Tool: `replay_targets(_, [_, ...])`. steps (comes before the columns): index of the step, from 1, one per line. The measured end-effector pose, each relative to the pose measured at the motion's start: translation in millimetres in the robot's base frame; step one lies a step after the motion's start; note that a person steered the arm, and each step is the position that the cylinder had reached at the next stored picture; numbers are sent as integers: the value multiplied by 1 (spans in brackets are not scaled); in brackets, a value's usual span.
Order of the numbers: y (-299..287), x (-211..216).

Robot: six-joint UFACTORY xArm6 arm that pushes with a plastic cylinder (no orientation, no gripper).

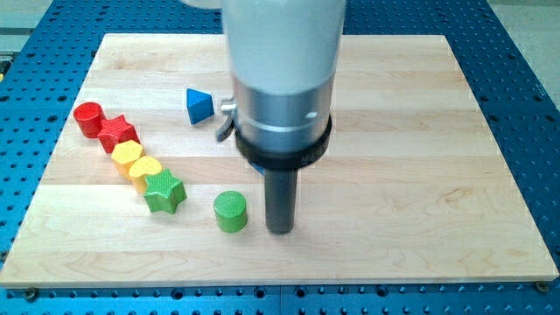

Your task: Place the green circle below the green star

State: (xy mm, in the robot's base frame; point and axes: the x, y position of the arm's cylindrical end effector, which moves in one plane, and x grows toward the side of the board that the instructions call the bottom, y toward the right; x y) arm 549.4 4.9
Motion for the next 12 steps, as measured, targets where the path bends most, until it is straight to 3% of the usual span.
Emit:
replay_targets(1, [-32,2])
replay_targets(3, [-86,59])
replay_targets(6, [-89,27])
replay_targets(8, [-141,31])
replay_targets(10, [-144,43])
replay_targets(11, [-173,69])
replay_targets(12, [-230,25])
